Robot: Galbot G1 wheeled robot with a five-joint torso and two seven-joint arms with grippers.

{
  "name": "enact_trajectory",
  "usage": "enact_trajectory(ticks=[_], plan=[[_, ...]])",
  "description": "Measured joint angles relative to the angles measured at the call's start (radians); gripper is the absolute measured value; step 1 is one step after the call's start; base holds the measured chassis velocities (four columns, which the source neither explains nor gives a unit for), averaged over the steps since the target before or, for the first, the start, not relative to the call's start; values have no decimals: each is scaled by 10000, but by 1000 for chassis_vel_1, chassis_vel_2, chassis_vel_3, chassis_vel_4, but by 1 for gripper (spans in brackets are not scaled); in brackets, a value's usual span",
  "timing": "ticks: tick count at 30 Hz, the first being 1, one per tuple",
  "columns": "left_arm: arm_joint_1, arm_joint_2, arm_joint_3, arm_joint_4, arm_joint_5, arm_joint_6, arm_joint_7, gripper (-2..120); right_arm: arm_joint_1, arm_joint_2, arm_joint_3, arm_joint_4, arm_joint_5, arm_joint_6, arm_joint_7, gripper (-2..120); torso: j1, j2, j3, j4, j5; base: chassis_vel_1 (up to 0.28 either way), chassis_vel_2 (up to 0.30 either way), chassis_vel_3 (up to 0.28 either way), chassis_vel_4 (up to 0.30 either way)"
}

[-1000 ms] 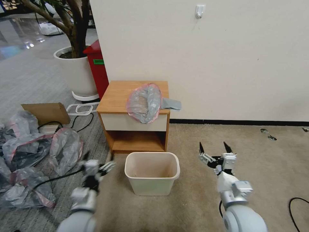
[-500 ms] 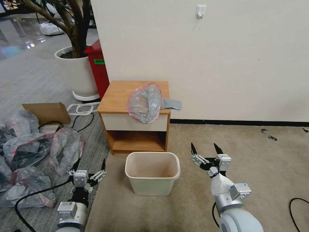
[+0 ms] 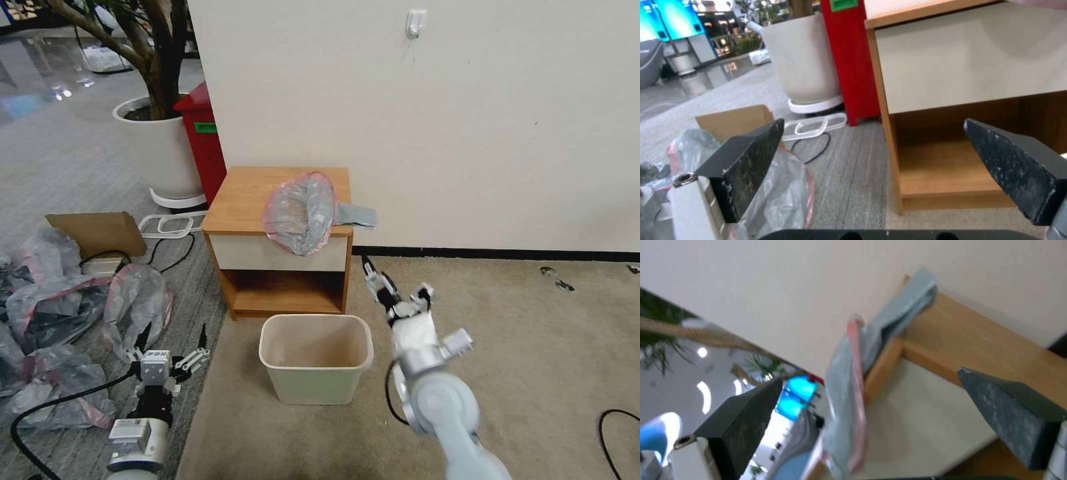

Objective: Pick up the garbage bag from the table and place it over the trash can.

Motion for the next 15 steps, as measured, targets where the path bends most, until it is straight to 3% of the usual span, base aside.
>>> enact_trajectory(ticks=[15], plan=[[355,-120,-91,-82,242,-16,-64,100,2175,236,-43,-2160,885,220,8,100,0,0,0,-3,0,0,0,0,0]])
